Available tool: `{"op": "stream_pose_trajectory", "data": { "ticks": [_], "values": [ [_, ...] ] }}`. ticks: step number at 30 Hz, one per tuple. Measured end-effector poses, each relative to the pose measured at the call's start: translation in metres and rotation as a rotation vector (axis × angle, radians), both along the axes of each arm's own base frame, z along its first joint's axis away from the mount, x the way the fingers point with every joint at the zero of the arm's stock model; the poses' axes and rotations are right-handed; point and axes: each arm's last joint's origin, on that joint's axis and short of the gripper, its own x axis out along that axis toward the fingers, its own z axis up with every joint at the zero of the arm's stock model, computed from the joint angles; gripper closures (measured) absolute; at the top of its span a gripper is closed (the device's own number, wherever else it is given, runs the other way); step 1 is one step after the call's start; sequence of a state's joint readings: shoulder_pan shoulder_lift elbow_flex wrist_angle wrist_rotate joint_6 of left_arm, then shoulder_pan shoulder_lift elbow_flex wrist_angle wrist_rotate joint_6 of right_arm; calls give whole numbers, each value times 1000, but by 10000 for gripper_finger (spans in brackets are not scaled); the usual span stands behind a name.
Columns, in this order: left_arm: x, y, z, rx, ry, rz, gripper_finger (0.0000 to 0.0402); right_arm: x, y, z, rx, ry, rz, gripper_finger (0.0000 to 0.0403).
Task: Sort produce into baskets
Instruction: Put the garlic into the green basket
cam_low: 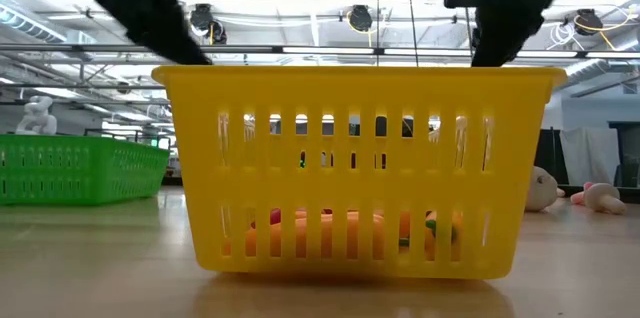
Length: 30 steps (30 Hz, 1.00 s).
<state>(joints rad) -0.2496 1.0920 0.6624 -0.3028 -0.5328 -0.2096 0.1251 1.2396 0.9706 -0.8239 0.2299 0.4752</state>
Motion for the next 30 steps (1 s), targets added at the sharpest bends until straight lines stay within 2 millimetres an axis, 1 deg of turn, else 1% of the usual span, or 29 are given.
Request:
{"op": "stream_pose_trajectory", "data": {
  "ticks": [2,4,6,10,13,16,18,21,26,28,30],
  "values": [
    [5,5,4,10,-32,-26,310,-7,-10,10,-12,55,-153,349],
    [6,11,4,-6,-24,-54,306,-16,-22,15,-2,145,-249,346],
    [7,16,3,-37,-13,-65,292,-24,-35,13,9,237,-303,338],
    [9,22,2,-76,-4,-87,247,-31,-61,6,34,299,-365,298],
    [9,22,2,-83,-5,-92,211,-30,-84,-2,85,299,-440,256],
    [9,22,2,-84,-7,-92,188,-29,-106,-10,98,312,-507,211],
    [9,22,2,-83,-7,-92,180,-25,-120,-16,98,299,-538,183],
    [9,22,2,-86,-7,-90,178,-19,-136,-27,96,307,-553,148],
    [9,22,2,-87,-6,-88,178,-13,-156,-52,120,397,-582,112],
    [9,22,2,-87,-3,-88,178,-13,-162,-63,146,450,-599,106],
    [8,22,1,-83,2,-91,178,-12,-167,-73,169,496,-576,104]
  ]
}}
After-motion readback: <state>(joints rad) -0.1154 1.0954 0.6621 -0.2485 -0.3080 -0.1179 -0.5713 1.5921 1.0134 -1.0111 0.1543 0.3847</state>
